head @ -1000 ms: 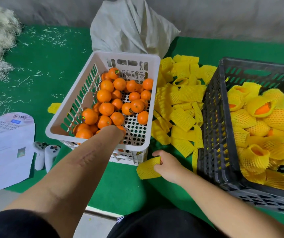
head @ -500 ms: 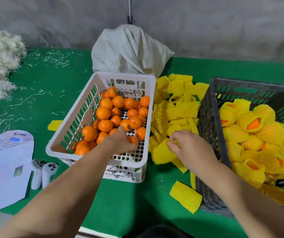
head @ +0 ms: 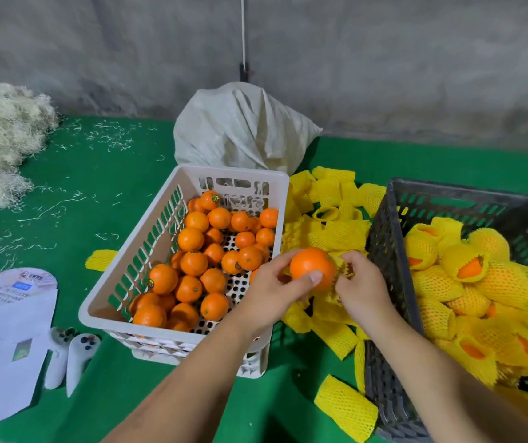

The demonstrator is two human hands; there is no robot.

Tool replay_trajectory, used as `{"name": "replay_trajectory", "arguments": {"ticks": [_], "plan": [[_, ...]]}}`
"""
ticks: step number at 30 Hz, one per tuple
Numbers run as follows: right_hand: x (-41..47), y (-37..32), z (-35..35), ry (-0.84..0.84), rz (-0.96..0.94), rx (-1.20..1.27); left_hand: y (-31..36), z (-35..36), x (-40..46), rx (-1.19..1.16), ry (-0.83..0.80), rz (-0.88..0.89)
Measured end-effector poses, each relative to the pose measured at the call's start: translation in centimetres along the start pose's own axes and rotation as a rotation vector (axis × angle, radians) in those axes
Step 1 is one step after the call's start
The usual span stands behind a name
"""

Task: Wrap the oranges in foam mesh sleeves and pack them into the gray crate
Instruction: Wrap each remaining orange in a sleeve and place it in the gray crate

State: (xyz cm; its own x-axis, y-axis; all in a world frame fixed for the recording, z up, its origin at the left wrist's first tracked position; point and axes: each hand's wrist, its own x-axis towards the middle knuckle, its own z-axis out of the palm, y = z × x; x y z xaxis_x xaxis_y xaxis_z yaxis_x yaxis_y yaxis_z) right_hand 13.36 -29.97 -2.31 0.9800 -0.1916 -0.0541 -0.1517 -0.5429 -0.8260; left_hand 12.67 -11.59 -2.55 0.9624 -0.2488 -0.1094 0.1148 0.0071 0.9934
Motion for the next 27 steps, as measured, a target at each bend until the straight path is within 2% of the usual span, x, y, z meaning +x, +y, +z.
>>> {"name": "replay_trajectory", "arguments": {"ticks": [3, 6, 11, 13, 16, 18, 20, 23, 25, 27], "plan": [[0.1, -0.1, -0.2, 0.126, -0.025, 0.035, 0.9, -0.3, 0.6, -0.152, -0.012, -0.073], [0.4, 0.2, -0.3, 0.217, 0.001, 0.068, 1.0, -0.1, 0.8, -0.16, -0.066, -0.123], [0.7, 0.1, 0.0, 0.052, 0.058, 0.134, 0.8, -0.2, 0.6, -0.13, -0.108, -0.108], [0.7, 0.2, 0.0, 0.057, 0.064, 0.16, 0.5, -0.5, 0.5, -0.183, -0.094, -0.081], [0.8, 0.6, -0.1, 0.197, 0.051, 0.127, -0.1, -0.5, 0.4, -0.13, -0.114, -0.033], [0.8, 0.8, -0.4, 0.317, 0.037, 0.107, -0.5, -0.3, 0.2, -0.06, -0.184, -0.015], [0.8, 0.9, -0.4, 0.352, 0.01, 0.087, -0.5, -0.3, 0.1, 0.038, -0.287, 0.002], [1.0, 0.9, 0.1, 0.166, -0.022, 0.054, 0.1, -0.4, 0.0, 0.065, -0.369, -0.02], [1.0, 0.7, 0.4, 0.029, -0.003, 0.089, 0.5, -0.4, -0.1, -0.006, -0.344, -0.055], [1.0, 0.6, 0.5, -0.028, 0.02, 0.168, 0.6, -0.3, -0.1, -0.041, -0.301, -0.078]]}}
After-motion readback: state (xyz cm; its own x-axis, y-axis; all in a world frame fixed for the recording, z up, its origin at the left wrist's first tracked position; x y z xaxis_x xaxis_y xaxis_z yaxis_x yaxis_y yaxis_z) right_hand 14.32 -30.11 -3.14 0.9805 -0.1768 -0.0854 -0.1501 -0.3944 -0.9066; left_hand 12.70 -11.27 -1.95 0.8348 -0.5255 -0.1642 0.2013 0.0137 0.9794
